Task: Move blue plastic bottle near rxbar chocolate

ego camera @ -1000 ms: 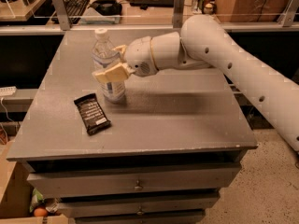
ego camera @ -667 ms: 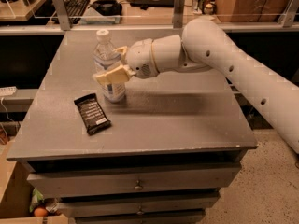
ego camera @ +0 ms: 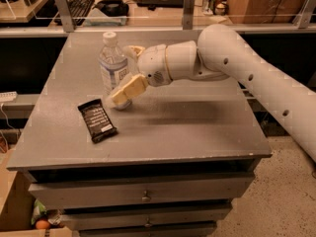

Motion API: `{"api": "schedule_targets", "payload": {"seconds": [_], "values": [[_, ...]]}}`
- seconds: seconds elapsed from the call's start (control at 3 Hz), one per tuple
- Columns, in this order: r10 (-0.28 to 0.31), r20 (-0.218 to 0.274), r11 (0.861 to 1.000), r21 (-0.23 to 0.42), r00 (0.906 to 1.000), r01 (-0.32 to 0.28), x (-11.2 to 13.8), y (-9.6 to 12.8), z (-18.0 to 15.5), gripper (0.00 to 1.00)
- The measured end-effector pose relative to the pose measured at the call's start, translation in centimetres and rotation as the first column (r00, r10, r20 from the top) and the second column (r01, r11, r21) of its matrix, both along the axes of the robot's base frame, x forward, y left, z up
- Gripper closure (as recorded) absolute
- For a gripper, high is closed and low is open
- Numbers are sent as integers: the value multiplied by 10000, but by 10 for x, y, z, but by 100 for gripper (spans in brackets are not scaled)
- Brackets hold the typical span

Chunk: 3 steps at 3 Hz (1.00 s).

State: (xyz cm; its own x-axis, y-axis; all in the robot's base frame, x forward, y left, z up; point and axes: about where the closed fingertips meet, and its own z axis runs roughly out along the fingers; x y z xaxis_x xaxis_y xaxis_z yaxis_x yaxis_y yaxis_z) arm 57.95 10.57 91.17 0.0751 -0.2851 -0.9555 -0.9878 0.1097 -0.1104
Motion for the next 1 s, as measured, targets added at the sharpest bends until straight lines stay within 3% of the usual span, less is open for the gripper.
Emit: {"api": "schedule_targets", "payload": {"seconds": [0.33,0.67,1.0], "values": [[-242,155,9997,-71,9996,244,4,-21,18,0],[-1597,1134,9864,-205,9806,1630,16,-104,86,0],[-2758,2303,9585,-66,9332,2849,19,-172,156,0]]}}
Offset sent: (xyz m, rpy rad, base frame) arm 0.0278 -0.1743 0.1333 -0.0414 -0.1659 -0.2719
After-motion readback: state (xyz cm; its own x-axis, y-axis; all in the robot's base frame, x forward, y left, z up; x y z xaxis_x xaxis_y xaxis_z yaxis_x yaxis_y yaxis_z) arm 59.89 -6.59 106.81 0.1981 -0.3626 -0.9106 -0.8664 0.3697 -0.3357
